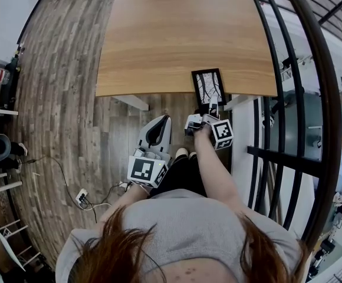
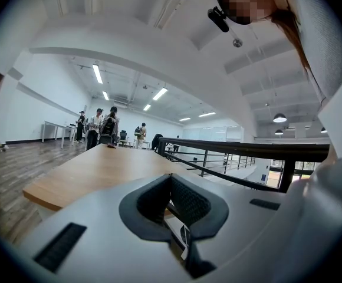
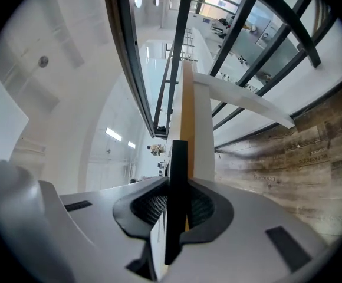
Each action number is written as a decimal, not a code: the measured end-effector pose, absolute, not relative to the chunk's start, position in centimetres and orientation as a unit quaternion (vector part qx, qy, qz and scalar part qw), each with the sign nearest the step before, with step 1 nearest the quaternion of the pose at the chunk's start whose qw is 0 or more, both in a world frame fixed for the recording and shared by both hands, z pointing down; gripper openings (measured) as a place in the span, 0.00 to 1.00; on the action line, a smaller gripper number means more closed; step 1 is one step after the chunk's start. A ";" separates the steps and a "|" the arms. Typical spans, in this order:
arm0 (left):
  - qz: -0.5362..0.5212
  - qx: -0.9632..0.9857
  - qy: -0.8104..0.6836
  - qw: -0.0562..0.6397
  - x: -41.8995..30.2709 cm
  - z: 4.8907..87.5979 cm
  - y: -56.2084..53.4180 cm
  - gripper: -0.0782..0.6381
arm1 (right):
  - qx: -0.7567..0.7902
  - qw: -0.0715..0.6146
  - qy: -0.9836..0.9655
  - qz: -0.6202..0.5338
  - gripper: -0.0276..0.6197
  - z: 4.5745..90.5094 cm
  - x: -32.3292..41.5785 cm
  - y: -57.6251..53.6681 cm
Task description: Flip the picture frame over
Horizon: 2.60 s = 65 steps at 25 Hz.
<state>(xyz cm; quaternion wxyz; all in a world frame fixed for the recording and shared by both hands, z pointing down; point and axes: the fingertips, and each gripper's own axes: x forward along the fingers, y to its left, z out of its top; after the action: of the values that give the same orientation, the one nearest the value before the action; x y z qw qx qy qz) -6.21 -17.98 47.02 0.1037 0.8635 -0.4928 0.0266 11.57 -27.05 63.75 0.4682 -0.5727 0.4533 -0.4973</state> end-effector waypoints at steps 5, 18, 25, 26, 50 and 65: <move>0.030 0.864 -0.492 0.103 -6.1 47.0 -18.0 0.12 | -0.561 0.449 0.471 -0.511 0.18 63.3 10.7 -28.0; 0.033 0.866 -0.488 0.108 -5.6 47.1 -18.0 0.12 | -0.572 0.384 0.503 -0.522 0.42 62.9 10.2 -29.3; 0.043 0.868 -0.480 0.121 -5.0 48.2 -17.8 0.12 | -0.564 0.354 0.530 -0.525 0.44 62.9 10.0 -26.9; 0.044 0.868 -0.479 0.123 -4.9 48.3 -17.8 0.12 | -0.563 0.343 0.541 -0.523 0.44 62.7 9.9 -26.3; -0.070 0.887 -0.455 0.040 -1.0 34.8 -19.9 0.12 | -0.523 0.158 0.837 -0.004 0.44 29.8 8.1 -21.2; -0.085 0.886 -0.455 0.004 -1.0 32.6 -19.3 0.12 | -0.491 0.120 0.863 0.007 0.07 30.5 4.9 -20.4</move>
<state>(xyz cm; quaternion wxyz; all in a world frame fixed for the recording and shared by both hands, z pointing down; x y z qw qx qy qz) -1.02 -19.35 32.61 0.0041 0.8863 -0.4552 -0.0850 4.90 -20.41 30.49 0.1205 -0.4906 0.8630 0.0071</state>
